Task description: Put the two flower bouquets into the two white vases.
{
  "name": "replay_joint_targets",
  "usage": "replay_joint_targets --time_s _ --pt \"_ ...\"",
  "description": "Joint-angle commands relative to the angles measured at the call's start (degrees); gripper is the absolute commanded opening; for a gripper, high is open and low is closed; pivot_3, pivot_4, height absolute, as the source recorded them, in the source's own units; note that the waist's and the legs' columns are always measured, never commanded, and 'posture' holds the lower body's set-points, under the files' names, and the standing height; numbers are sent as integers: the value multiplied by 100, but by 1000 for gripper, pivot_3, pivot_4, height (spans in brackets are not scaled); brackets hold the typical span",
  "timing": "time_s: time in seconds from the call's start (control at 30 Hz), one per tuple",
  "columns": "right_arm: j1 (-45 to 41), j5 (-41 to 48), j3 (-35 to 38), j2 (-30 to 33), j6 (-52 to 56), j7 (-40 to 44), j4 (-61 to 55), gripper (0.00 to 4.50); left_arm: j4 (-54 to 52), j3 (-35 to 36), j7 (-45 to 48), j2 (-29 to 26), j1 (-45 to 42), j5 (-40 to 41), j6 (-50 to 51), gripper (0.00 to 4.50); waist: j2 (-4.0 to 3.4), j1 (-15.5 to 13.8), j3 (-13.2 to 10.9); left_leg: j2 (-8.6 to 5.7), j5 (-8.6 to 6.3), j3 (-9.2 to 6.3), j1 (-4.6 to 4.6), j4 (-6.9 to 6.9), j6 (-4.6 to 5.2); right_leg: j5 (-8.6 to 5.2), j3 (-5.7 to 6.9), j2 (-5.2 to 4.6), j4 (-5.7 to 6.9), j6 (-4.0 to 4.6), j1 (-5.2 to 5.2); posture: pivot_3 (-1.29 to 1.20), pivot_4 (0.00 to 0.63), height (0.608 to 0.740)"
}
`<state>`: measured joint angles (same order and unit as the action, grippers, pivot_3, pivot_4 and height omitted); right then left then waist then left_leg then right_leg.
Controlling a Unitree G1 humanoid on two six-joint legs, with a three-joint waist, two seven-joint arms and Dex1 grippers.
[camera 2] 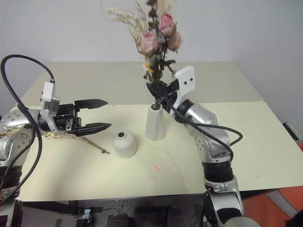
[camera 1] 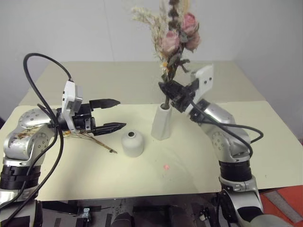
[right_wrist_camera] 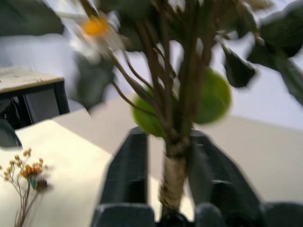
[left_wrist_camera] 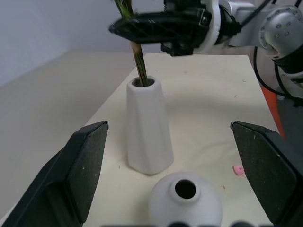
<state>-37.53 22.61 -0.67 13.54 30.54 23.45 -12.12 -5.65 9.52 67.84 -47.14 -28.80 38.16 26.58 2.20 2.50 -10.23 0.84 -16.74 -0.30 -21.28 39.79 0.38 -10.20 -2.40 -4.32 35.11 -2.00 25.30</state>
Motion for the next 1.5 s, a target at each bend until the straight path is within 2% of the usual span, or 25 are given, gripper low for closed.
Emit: replay_joint_targets --time_s 0.03,0.17,0.2,0.3,0.43,0.53,0.6,0.67,0.7,0.9,1.13,1.33,1.5 --pt "199 -21 6 34 -183 -5 -568 2895 -217 221 -208 -70 106 -45 6 4500 0 1 0 0 0 0 -1 0 0 0 0 0 0 0 1 0 150 740" --pt "508 -22 -34 141 -94 16 -896 4314 -338 314 -598 -32 361 -124 40 4500 0 2 0 1 0 -1 -1 0 0 0 -1 0 0 0 2 0 150 740" --pt "560 -12 -41 201 -56 47 -977 4458 -379 320 -786 -21 421 -193 73 4500 0 1 0 0 0 0 0 0 0 0 -1 -1 -1 0 2 0 150 740" --pt "677 93 24 420 76 163 -1200 4458 -515 317 -1347 -17 575 -378 301 4500 0 -6 0 0 0 -1 4 1 0 0 -1 -1 -7 0 1 0 150 740" --pt "824 574 330 1186 519 722 -1608 4458 -883 221 -2143 -219 679 -602 1205 4500 1 -22 -1 0 0 -3 10 3 0 -1 -1 0 -4 0 -4 0 150 740" --pt "909 1108 663 2024 823 1471 -1799 4458 -1063 68 -3007 -362 308 -660 2740 4500 4 -58 -4 -1 0 -6 10 5 0 -1 0 -1 -6 -1 -8 0 150 740" --pt "955 1338 857 2533 871 1935 -1756 4458 -835 34 -3798 -73 -527 -706 4708 4500 10 -93 -7 -2 0 -8 12 6 0 -2 1 0 -7 -3 -11 0 150 740" --pt "952 1465 957 2847 854 2230 -1643 4458 -638 118 -4287 286 -1185 -826 6065 4500 13 -114 -5 -3 0 -18 14 12 0 -3 9 3 -8 -5 -20 0 150 740" --pt "925 1486 966 2993 825 2385 -1567 4458 -535 116 -4486 408 -1380 -879 6378 4500 13 -118 -5 -4 0 -20 20 12 0 -3 8 5 -8 -6 -30 0 150 740" --pt "862 1420 905 3641 485 3365 -1138 4458 273 -82 -5624 649 -1835 -600 6592 4500 13 -20 -5 -6 0 -19 17 4 0 -1 2 2 -6 -3 -14 0 150 740" --pt "861 1281 942 3852 221 3767 -679 4458 613 -137 -7324 460 -2188 956 6592 4500 16 -69 -7 -11 2 -21 15 7 -4 0 1 -9 -3 -2 -13 0 150 740" --pt "943 1229 1013 3989 126 4002 -508 4458 589 -116 -9550 301 -2145 3365 6592 4500 16 -143 -7 -11 2 -63 13 6 -6 1 -4 -13 1 -1 -7 0 150 740" --pt "933 1152 945 4014 21 4135 -319 4458 425 -501 -10230 -117 -1933 4407 6592 4500 15 -154 -6 -15 6 -71 15 6 -14 2 -3 -13 3 -1 -7 0 150 740"
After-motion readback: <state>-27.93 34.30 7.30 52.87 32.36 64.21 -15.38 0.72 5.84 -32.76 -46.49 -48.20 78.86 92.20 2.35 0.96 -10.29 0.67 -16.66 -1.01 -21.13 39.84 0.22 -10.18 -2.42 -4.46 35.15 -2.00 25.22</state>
